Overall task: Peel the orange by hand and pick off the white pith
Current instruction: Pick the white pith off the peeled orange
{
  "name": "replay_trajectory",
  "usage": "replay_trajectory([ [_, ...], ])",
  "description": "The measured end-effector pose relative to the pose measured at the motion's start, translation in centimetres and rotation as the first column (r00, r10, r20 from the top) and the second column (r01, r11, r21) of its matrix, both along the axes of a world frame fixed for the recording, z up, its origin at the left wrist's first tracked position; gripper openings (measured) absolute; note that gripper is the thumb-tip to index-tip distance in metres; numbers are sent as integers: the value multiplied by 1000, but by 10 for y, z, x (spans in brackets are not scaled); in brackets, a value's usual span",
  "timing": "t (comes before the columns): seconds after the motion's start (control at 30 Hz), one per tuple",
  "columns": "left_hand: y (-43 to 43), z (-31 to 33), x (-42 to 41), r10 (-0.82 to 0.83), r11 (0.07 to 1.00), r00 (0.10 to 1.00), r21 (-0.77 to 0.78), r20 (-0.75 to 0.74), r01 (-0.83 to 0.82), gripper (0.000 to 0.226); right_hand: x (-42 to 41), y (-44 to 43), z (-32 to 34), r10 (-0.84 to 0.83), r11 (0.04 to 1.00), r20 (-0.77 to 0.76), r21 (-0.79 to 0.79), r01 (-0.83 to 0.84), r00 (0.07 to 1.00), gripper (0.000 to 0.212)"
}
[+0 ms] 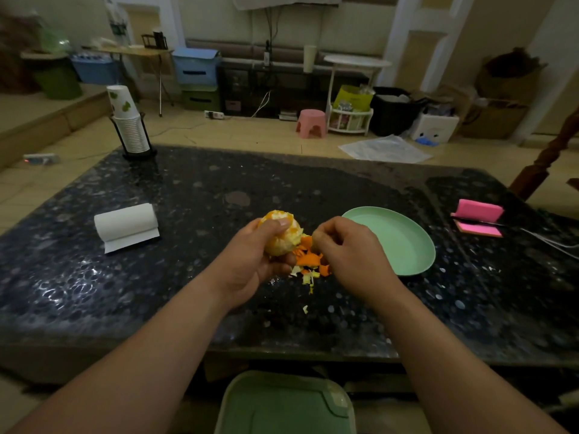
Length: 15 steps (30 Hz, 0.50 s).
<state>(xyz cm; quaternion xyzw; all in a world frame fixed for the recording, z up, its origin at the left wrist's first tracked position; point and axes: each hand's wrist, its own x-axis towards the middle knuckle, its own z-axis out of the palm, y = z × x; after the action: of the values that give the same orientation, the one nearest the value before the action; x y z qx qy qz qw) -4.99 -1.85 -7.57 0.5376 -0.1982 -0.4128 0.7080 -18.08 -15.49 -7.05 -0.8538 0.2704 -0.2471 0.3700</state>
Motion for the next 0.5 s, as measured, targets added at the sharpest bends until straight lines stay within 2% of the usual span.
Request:
replay_trajectory([
  [0.17, -2, -5, 3, 12, 1000, 1000, 24, 23, -12, 33, 6, 7, -2, 75, 979, 1, 190, -73, 997, 31],
  [0.23, -4, -7, 5, 23, 999, 999, 41, 30, -24, 31, 8, 8, -3, 84, 970, -4, 229, -81, 996, 32],
  [0.37, -7, -12, 9, 38, 996, 995, 83, 96, -46, 34, 12, 7, -7, 74, 988, -22, 141, -70, 997, 13],
  [0.5, -9, -14, 9, 34, 993, 976, 107, 214, -58, 30, 16, 5, -8, 35, 996, -40, 81, -32, 999, 11],
])
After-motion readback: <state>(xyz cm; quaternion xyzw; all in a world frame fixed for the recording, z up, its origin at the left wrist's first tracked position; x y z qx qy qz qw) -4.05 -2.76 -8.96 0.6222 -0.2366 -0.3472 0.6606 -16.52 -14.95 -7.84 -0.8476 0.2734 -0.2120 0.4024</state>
